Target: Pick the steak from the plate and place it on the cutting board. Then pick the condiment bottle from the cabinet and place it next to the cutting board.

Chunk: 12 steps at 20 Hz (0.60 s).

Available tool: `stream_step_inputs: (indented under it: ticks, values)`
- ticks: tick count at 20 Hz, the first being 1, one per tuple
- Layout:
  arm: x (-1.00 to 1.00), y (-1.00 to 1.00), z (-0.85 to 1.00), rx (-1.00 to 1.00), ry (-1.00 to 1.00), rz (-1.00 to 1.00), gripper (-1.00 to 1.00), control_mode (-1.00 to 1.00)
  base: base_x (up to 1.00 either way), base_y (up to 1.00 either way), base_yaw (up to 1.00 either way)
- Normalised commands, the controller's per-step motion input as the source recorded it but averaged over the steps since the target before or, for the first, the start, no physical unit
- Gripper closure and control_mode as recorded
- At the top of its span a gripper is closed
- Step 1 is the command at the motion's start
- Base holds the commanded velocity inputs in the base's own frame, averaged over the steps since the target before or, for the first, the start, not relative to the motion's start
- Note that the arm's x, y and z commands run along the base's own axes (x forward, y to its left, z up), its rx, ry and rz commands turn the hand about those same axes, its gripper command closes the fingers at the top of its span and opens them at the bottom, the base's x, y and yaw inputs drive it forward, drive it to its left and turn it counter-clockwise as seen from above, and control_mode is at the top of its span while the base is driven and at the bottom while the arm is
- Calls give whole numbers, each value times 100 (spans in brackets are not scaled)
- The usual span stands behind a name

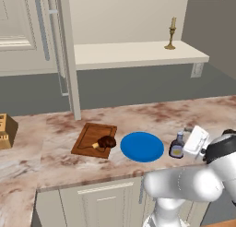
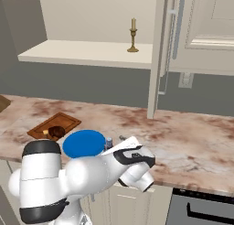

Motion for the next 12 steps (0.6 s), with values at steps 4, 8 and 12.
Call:
stream_step_inputs:
  ticks: [4, 8, 12]
  values:
    - [-16, 0, 51, -3, 7, -4, -100, -100, 0, 0, 0]
    - [-37, 0, 39, -2, 1, -4, -100, -100, 0, 0, 0]
    - [-53, 0, 21, 0, -4, -4, -100, -100, 0, 0, 0]
